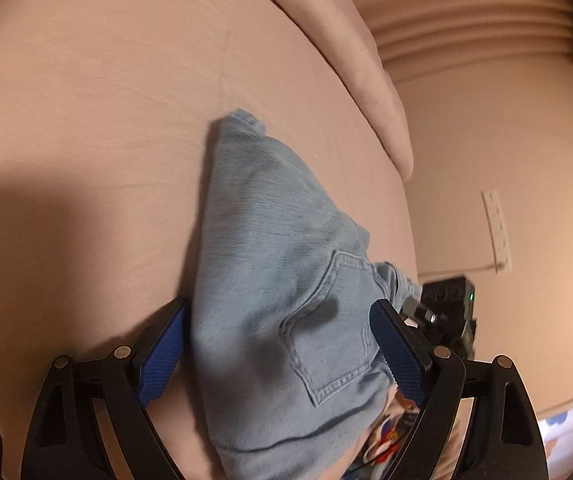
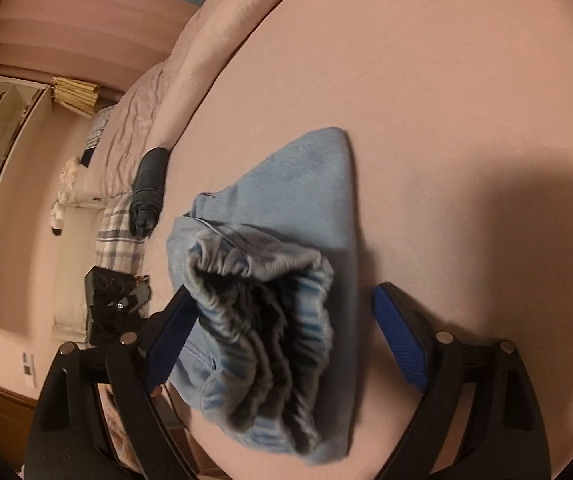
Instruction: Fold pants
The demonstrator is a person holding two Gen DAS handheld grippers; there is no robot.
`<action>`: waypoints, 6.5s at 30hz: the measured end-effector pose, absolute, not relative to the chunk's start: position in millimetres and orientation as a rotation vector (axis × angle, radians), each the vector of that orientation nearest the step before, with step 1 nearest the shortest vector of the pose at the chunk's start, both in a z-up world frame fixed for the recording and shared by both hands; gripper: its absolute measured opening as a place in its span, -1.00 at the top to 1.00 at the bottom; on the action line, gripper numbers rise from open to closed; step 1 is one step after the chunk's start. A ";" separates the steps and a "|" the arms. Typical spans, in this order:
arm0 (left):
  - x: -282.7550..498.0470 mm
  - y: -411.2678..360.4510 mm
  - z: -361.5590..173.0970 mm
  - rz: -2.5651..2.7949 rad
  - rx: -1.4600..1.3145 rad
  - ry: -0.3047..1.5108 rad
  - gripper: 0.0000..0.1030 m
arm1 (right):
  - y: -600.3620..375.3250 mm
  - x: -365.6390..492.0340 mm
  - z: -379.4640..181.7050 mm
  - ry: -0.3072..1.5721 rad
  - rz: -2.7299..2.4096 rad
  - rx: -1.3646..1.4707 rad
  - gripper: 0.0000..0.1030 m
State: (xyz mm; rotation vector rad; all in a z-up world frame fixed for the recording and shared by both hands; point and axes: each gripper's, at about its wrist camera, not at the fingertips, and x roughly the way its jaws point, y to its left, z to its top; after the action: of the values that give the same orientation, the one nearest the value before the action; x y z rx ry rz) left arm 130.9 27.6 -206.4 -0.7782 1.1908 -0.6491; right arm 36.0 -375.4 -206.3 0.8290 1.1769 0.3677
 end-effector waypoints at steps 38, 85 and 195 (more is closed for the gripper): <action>155.8 94.3 -123.1 -0.258 -0.319 0.866 -0.51 | -254.5 168.2 -131.7 0.929 0.309 0.321 -0.42; 178.9 16.4 -180.4 -0.104 -0.025 1.126 -0.83 | -188.0 145.1 -176.6 1.121 0.177 -0.016 -0.12; 32.3 9.2 33.1 0.037 0.058 0.791 -0.83 | -179.5 8.7 41.5 0.813 0.140 -0.105 -1.00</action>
State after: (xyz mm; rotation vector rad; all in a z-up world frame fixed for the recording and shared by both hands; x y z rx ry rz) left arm 32.3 9.2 33.1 0.0581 0.7909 0.0368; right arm 8.7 -179.5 41.5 -0.1049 0.8132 0.1399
